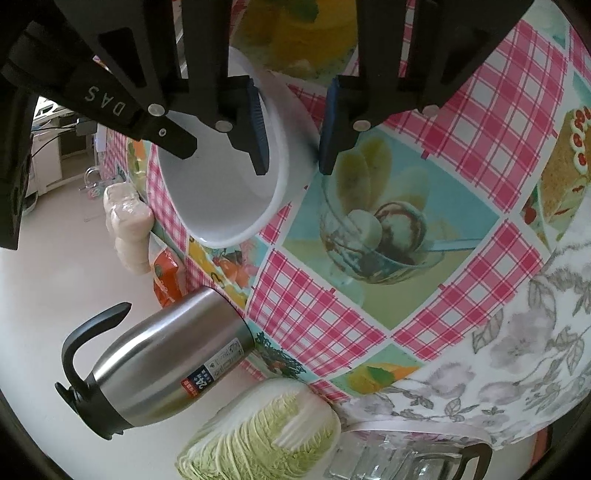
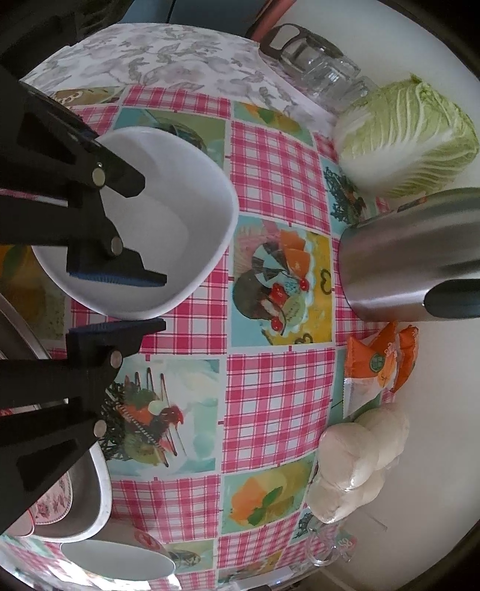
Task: Organize plates and bowls
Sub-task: 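Lift the square white bowl with both grippers and carry it over the basin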
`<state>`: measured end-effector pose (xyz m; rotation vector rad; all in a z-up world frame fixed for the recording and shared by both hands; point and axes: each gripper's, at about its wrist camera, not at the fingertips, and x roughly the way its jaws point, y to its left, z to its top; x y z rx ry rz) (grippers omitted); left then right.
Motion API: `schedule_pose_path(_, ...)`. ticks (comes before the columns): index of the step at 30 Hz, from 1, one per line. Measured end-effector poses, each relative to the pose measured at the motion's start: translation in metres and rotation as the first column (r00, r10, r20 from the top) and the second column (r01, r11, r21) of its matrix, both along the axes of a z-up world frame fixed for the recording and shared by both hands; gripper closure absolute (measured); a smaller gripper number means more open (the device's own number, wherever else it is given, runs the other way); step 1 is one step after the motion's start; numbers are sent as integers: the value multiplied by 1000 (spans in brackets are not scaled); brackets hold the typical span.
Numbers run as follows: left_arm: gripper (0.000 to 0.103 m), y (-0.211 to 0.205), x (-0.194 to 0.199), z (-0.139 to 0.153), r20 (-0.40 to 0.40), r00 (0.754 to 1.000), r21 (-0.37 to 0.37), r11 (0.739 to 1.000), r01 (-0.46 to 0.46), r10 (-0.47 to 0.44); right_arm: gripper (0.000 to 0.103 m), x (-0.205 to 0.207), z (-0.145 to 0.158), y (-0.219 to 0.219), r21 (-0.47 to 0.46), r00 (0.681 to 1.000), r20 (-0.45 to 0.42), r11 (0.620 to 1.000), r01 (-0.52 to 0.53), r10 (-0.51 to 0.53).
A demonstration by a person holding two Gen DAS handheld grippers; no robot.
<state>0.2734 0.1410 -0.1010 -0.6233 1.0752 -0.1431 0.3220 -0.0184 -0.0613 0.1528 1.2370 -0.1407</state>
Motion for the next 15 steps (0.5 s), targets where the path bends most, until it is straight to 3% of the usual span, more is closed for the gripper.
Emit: schedule_pose_path(15, 78, 8, -6, 4, -1, 1000, -19, 1000, -8, 8, 92, -8, 13, 6, 6, 1000, 28, 1000, -13, 13)
